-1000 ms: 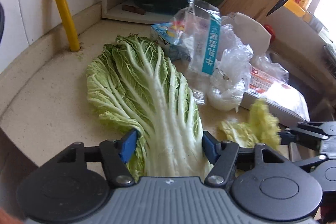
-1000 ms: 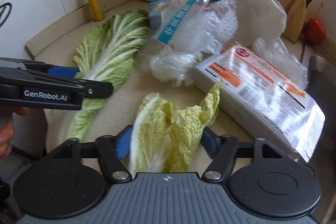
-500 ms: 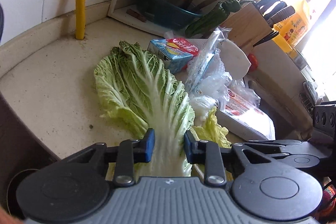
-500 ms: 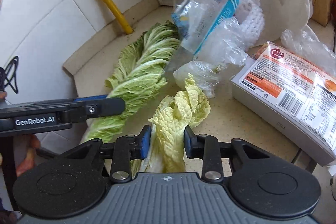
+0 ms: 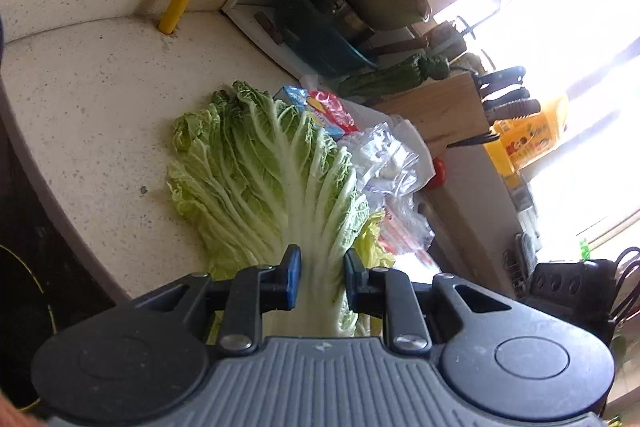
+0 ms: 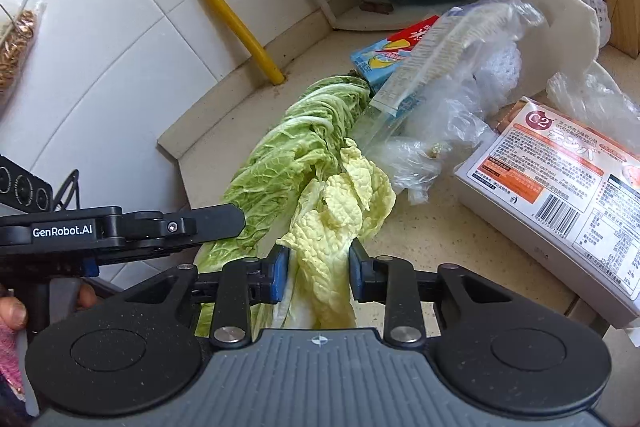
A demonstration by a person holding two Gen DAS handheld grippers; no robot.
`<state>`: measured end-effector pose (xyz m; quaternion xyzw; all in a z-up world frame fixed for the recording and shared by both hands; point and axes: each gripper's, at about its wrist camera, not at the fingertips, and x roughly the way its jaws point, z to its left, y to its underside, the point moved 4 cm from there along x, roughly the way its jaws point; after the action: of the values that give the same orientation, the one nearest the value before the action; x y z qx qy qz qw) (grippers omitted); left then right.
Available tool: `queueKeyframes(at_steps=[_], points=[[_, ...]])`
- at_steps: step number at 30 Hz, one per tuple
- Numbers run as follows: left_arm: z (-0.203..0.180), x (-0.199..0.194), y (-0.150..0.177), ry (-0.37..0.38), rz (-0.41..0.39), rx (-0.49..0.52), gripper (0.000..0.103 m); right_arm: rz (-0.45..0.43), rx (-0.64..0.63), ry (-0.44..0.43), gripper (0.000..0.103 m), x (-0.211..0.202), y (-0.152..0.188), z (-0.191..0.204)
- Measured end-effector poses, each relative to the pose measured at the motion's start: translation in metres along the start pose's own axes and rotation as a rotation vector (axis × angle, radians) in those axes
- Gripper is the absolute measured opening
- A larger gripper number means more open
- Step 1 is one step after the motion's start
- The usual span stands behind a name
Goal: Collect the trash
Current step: 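Lift and carry both held leaves toward the black trash bin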
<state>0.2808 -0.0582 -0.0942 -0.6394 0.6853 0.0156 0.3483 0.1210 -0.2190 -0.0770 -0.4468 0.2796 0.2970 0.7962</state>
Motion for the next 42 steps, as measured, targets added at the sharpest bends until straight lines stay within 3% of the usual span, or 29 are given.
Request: queueKeyframes(at_steps=[3, 9, 17, 26, 35, 42], points=[[-0.006, -0.005, -0.001, 0.066, -0.025, -0.035, 0.016, -0.012, -0.01, -0.027, 0.038, -0.005, -0.002, 0.006], [-0.019, -0.018, -0.002, 0.104, -0.078, -0.03, 0.016, -0.05, -0.013, -0.07, 0.035, -0.023, -0.006, 0.014], [-0.038, -0.04, -0.002, 0.142, -0.158, -0.006, 0.016, -0.113, -0.04, -0.141, 0.035, -0.042, -0.019, 0.032], [-0.063, -0.093, -0.006, 0.163, -0.319, 0.043, 0.017, -0.202, -0.133, -0.24, 0.034, -0.066, -0.042, 0.066], [-0.074, -0.166, 0.004, 0.091, -0.521, 0.07, 0.017, -0.217, -0.274, -0.388, 0.034, -0.075, -0.055, 0.12], [-0.058, -0.213, 0.031, -0.042, -0.66, 0.013, 0.017, -0.132, -0.38, -0.523, 0.034, -0.059, -0.046, 0.168]])
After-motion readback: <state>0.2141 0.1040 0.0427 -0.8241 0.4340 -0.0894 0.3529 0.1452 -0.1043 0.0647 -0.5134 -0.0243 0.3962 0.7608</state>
